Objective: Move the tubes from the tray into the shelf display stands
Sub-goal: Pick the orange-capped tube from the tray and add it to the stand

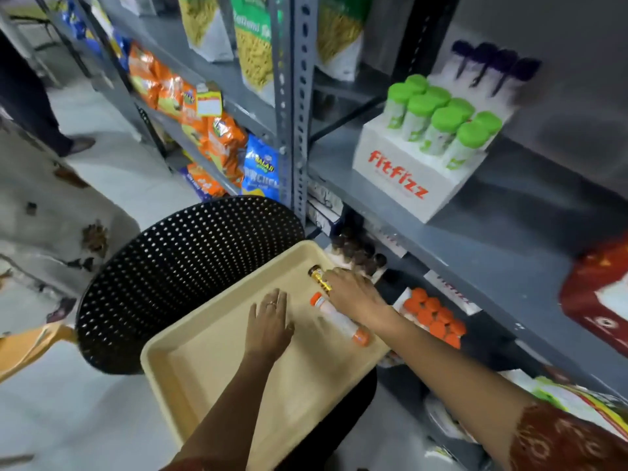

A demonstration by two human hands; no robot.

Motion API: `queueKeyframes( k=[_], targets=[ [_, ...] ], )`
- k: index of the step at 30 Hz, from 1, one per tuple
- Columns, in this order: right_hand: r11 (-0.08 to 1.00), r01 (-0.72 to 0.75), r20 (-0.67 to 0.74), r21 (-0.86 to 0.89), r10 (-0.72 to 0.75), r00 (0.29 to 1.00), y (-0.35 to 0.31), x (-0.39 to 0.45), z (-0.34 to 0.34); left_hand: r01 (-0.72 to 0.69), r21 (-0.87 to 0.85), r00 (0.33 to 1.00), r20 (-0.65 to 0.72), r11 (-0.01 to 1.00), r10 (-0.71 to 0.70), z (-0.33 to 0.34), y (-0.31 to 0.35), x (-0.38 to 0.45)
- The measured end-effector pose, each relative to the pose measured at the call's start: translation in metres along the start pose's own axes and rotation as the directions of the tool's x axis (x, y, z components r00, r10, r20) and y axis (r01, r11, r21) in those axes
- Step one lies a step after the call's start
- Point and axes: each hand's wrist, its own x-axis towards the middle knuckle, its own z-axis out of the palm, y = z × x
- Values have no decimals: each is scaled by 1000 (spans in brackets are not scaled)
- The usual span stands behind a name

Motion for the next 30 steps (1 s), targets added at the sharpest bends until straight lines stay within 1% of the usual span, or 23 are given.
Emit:
queueKeyframes(
  k=[3,7,11,14,18,19,20,21,24,27,30],
  targets=[
    [1000,14,86,0,-13,996,-1,10,31,34,-18,996,86,999,-33,20,-7,-1],
    [997,-43,149,-58,51,987,-7,17,61,78,-64,980,188,995,-65,43,-13,3],
    [984,-94,141,-151,115,983,-9,26,79,103,-112,964,255,988,-72,58,-13,7],
    [974,-72,154,-215,107,982,-12,29,86,121,-121,962,258,985,-87,66,-12,10],
    [935,-87,72,-345,119,990,-18,27,76,129,-108,959,267,986,-96,70,-13,10],
    [947,-78,102,-310,114,988,-16,28,79,132,-102,958,270,986,-100,70,-13,10],
    [967,-52,164,-251,95,982,-14,28,80,133,-94,956,275,987,-103,69,-12,11],
    [979,-52,187,-196,89,978,-13,31,79,134,-86,954,282,987,-105,67,-11,11],
    [984,-168,143,-54,174,974,-7,37,62,146,-80,944,310,986,-114,58,-6,11],
    [961,-260,156,97,244,957,-1,35,37,117,-53,943,320,992,-94,43,-3,10],
    [935,-305,109,180,289,951,3,26,6,36,-12,967,254,999,-31,21,7,8]
  ],
)
